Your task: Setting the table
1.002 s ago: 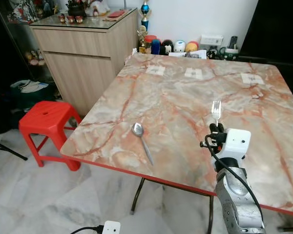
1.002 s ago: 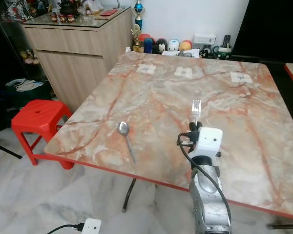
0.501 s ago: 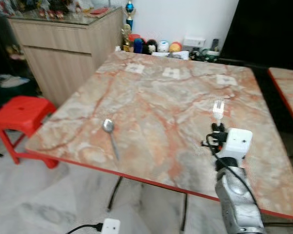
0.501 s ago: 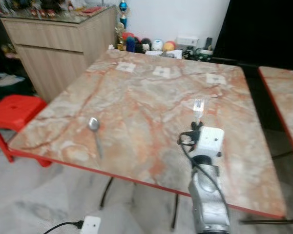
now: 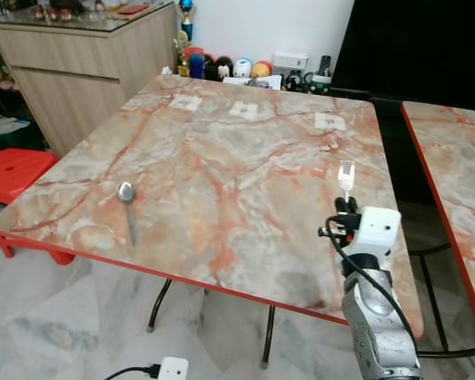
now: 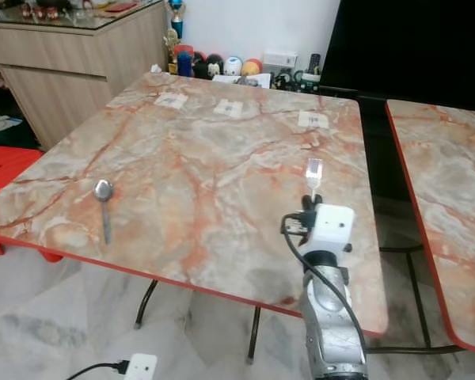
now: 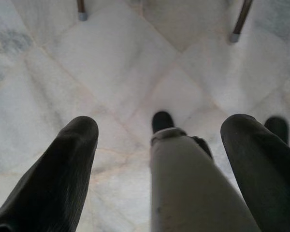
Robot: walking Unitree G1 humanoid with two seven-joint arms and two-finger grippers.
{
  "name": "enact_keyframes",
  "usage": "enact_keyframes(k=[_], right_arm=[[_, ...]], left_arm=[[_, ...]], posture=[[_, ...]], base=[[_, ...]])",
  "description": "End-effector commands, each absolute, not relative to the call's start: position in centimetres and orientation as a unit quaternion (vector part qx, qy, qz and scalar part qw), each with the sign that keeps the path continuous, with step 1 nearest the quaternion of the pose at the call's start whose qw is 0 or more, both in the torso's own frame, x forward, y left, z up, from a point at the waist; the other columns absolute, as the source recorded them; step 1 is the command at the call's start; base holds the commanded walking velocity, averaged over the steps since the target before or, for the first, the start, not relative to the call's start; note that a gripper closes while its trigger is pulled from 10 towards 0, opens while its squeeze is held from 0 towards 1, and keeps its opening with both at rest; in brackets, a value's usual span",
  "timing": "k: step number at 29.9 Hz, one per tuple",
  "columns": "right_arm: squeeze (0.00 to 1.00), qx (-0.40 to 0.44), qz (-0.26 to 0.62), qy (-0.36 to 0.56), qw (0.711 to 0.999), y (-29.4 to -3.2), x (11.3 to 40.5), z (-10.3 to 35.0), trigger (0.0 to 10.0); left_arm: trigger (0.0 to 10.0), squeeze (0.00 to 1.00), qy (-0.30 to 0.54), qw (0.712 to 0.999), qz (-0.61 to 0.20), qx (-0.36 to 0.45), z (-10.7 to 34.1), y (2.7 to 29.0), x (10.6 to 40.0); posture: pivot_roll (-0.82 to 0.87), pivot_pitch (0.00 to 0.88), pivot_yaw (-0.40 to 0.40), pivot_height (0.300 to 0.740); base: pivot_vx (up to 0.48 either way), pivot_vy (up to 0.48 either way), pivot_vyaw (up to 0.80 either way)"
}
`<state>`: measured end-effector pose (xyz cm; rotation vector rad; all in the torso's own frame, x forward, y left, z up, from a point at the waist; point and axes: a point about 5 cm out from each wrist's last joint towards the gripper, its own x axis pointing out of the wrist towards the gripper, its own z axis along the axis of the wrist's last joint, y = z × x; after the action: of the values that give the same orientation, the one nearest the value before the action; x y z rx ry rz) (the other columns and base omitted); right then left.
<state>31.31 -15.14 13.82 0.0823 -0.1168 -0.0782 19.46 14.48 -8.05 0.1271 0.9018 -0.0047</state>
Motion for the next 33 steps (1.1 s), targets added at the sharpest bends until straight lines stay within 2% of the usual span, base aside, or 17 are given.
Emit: enact_keyframes(k=[1, 15, 16, 19, 27, 33], right_arm=[[0.0, 0.035, -0.05, -0.063, 0.996, -15.9, 31.3, 14.0, 10.0], [0.0, 0.008, -0.071, -0.123, 0.99, -16.3, 31.2, 15.9, 10.0], [0.0, -0.01, -0.102, -0.148, 0.984, -17.0, 31.0, 16.7, 10.0], [0.0, -0.027, -0.121, -0.179, 0.976, -17.5, 30.8, 17.8, 10.0], [0.0, -0.023, -0.129, -0.182, 0.974, -17.8, 30.8, 17.9, 10.0], [0.0, -0.026, -0.136, -0.186, 0.973, -17.9, 30.9, 18.1, 10.0]], left_arm=[[10.0, 0.0, 0.445, 0.893, -0.012, 0.058, -8.3, 13.6, 18.9], [10.0, 0.0, 0.445, 0.893, -0.012, 0.059, -8.3, 13.7, 19.0], [10.0, 0.0, 0.445, 0.893, -0.012, 0.059, -8.3, 13.7, 19.0], [10.0, 0.0, 0.445, 0.894, -0.013, 0.059, -8.3, 13.7, 19.0], [10.0, 0.0, 0.445, 0.893, -0.014, 0.06, -8.3, 13.7, 19.0], [10.0, 0.0, 0.445, 0.893, -0.014, 0.06, -8.3, 13.7, 19.0]], posture=[[0.01, 0.086, -0.019, 0.74], [0.01, 0.088, -0.016, 0.74], [0.01, 0.088, -0.016, 0.74], [0.01, 0.087, -0.015, 0.74], [0.01, 0.085, -0.017, 0.74], [0.01, 0.085, -0.017, 0.74]], base=[[0.0, -0.345, 0.0], [0.0, -0.346, 0.0], [0.0, -0.345, 0.0], [0.0, -0.345, 0.0], [0.0, -0.346, 0.0], [0.0, -0.344, -0.8]])
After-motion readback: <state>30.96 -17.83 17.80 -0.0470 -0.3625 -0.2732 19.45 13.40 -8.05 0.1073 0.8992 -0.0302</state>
